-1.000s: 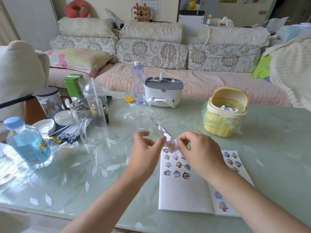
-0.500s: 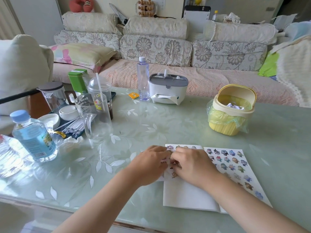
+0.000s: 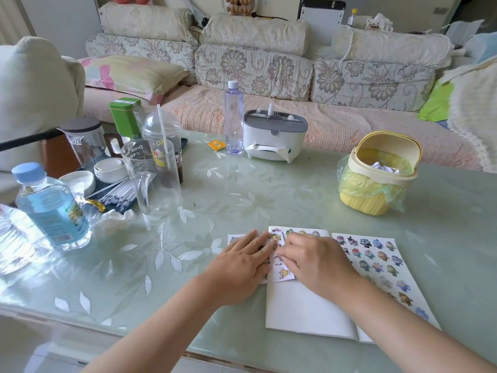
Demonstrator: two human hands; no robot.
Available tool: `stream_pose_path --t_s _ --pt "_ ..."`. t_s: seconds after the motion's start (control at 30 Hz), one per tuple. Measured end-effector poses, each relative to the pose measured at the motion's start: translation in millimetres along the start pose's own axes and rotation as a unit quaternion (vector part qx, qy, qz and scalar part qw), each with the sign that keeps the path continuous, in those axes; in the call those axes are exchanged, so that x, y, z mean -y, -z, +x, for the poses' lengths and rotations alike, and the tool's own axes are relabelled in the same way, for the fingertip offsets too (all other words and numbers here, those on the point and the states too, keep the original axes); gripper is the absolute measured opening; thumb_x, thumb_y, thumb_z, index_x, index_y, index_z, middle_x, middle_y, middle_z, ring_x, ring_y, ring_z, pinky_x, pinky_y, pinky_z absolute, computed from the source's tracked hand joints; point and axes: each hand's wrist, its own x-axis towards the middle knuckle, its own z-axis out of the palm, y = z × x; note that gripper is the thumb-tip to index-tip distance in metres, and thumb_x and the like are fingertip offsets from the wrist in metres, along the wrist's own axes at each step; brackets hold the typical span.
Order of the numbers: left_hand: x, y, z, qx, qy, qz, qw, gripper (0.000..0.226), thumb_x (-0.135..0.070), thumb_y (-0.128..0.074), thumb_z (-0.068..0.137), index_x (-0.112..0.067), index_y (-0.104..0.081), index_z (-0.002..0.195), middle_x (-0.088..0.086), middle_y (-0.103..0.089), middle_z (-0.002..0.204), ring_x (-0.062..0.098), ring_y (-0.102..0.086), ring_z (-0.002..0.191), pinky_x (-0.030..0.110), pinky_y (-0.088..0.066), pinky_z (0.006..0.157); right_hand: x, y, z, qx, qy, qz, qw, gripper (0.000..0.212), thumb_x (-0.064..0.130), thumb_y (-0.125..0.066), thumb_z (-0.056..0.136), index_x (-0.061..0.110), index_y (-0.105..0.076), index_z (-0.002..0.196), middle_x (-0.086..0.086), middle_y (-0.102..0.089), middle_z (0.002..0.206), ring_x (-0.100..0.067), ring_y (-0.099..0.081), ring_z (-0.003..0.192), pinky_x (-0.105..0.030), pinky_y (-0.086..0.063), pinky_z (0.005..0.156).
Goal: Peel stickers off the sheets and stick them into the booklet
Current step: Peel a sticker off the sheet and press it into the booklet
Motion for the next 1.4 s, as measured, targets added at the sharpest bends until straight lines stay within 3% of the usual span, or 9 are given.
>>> stream_pose_path --t_s 0.2,0.33,0.57,0.7,0.83,1.0,1.13,1.27,1.4 --pt "1 3 -1 -0.045 -0.002 0.020 0.999 0.066 -0.055 -0.008 0.091 -0.042 -0.021 0.155 -0.012 -0.022 0.162 0.015 -0.018 0.149 0.032 -0.018 0.116 7 -5 -1 -0.035 -0.077 0.028 0.996 0.009 0.031 -0.065 0.077 0.032 -0.073 0.071 0.006 -0.058 0.065 -0.015 -0.059 0.057 -0.029 -0.047 0.044" --pt "-2 6 -3 -0.088 0.006 0.046 0.995 0.059 -0.051 -0.023 0.088 -0.043 -0.047 0.141 -0.007 -0.049 0.144 0.021 -0.046 0.128 0.036 -0.039 0.100 6 -8 -1 -0.030 0.006 -0.017 0.999 0.011 0.022 -0.069 0.076 0.024 -0.065 0.066 0.006 -0.051 0.067 -0.018 -0.055 0.055 -0.029 -0.042 0.041" --pt "-7 14 -2 -0.081 0.042 0.058 0.994 0.072 -0.059 -0.013 0.078 -0.043 -0.044 0.141 -0.009 -0.043 0.143 0.019 -0.041 0.127 0.034 -0.033 0.102 4 -3 -2 -0.043 0.075 -0.041 0.995 0.014 0.012 -0.070 0.077 0.020 -0.061 0.068 0.005 -0.053 0.071 -0.018 -0.053 0.056 -0.029 -0.038 0.043" --pt "-5 16 -3 -0.078 0.072 0.082 0.991 0.079 -0.073 -0.012 0.074 -0.041 -0.048 0.136 -0.009 -0.042 0.139 0.018 -0.039 0.126 0.032 -0.031 0.101 11 5 -6 -0.054 0.087 -0.021 0.994 0.009 0.019 -0.069 0.081 0.023 -0.067 0.072 0.007 -0.056 0.073 -0.014 -0.055 0.059 -0.024 -0.021 0.052" --pt "1 16 1 -0.115 0.128 0.093 0.981 0.067 -0.066 -0.021 0.082 -0.028 -0.055 0.125 -0.008 -0.046 0.131 0.019 -0.043 0.119 0.030 -0.031 0.097 12 11 -6 -0.100 0.007 0.075 0.992 0.013 0.019 -0.066 0.080 0.028 -0.074 0.080 0.011 -0.063 0.079 -0.009 -0.058 0.060 -0.022 -0.038 0.049" --pt "-19 34 2 -0.193 0.127 -0.123 0.965 0.027 -0.031 -0.044 0.095 -0.029 -0.065 0.112 -0.014 -0.064 0.109 0.013 -0.056 0.101 0.025 -0.039 0.085 2 31 -7 -0.110 -0.112 0.157 0.975 0.028 0.006 -0.074 0.073 0.032 -0.076 0.082 0.020 -0.065 0.086 0.006 -0.044 0.059 -0.009 -0.033 0.056" --pt "-52 53 0 -0.071 0.166 -0.527 0.831 0.013 -0.025 -0.059 0.097 -0.021 -0.071 0.098 -0.010 -0.075 0.083 0.010 -0.061 0.069 0.015 -0.047 0.062 -1 40 -6 -0.111 -0.131 0.197 0.965 0.035 -0.003 -0.077 0.072 0.031 -0.077 0.082 0.020 -0.062 0.084 0.005 -0.048 0.056 -0.011 -0.034 0.055" --pt "-63 54 8 -0.072 0.170 -0.581 0.793 0.010 -0.015 -0.068 0.092 -0.014 -0.075 0.099 -0.003 -0.074 0.081 0.012 -0.059 0.066 0.010 -0.041 0.054 -2 51 -7 -0.098 -0.141 0.225 0.959 0.035 -0.002 -0.075 0.076 0.030 -0.078 0.090 0.019 -0.063 0.086 0.003 -0.055 0.057 -0.011 -0.037 0.056" --pt "-70 52 17 -0.107 0.190 -0.587 0.780 0.010 -0.016 -0.071 0.090 -0.015 -0.076 0.099 -0.004 -0.073 0.078 0.007 -0.058 0.062 0.012 -0.044 0.057 -6 59 -6 -0.067 -0.267 0.311 0.910 0.027 0.009 -0.067 0.089 0.033 -0.075 0.095 0.023 -0.065 0.075 -0.008 -0.054 0.053 -0.015 -0.045 0.057"
